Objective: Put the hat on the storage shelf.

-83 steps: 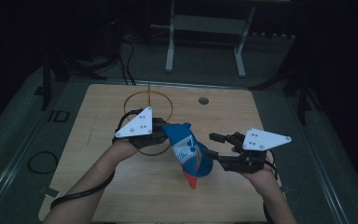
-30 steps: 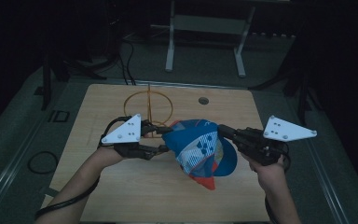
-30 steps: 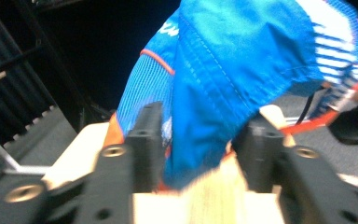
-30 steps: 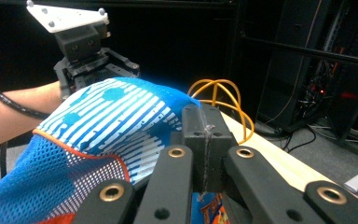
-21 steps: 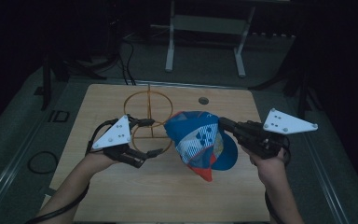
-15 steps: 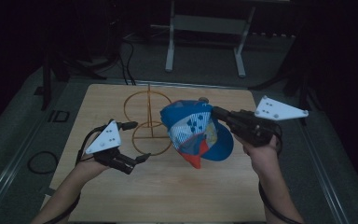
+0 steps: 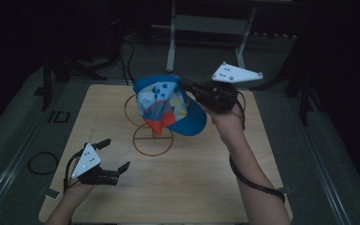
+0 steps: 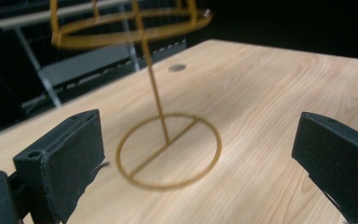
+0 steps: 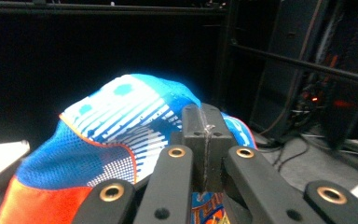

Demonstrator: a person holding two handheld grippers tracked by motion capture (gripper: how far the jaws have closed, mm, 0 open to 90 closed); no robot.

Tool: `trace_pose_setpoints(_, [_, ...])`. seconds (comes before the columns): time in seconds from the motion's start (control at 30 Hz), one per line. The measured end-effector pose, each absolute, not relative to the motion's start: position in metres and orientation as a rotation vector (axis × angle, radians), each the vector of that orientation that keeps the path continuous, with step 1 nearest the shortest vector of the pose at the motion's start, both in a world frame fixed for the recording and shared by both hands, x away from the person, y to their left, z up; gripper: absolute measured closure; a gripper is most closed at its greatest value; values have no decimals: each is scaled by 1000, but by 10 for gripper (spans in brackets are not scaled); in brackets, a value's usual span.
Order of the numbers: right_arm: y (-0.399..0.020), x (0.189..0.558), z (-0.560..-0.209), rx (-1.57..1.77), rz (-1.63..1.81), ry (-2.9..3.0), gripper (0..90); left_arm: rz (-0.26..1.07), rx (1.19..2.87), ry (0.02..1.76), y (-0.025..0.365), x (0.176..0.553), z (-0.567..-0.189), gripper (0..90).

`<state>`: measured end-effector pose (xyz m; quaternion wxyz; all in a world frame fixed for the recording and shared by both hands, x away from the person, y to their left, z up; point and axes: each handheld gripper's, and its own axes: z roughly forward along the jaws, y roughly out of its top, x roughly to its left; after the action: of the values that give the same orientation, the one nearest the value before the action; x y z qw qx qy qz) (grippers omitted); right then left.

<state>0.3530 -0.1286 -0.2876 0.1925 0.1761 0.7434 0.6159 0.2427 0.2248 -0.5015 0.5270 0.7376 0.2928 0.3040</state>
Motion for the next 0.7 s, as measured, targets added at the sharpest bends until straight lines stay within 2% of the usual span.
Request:
trace_pose_setpoints(0.43, [-47,392,-302,515,1666,2205,900,718,1714,823,240,235,-544,27])
trace_pose_setpoints(0.7, [-25,405,-329,554,1597,2302,900,679,1702,846,243,235,-549,27])
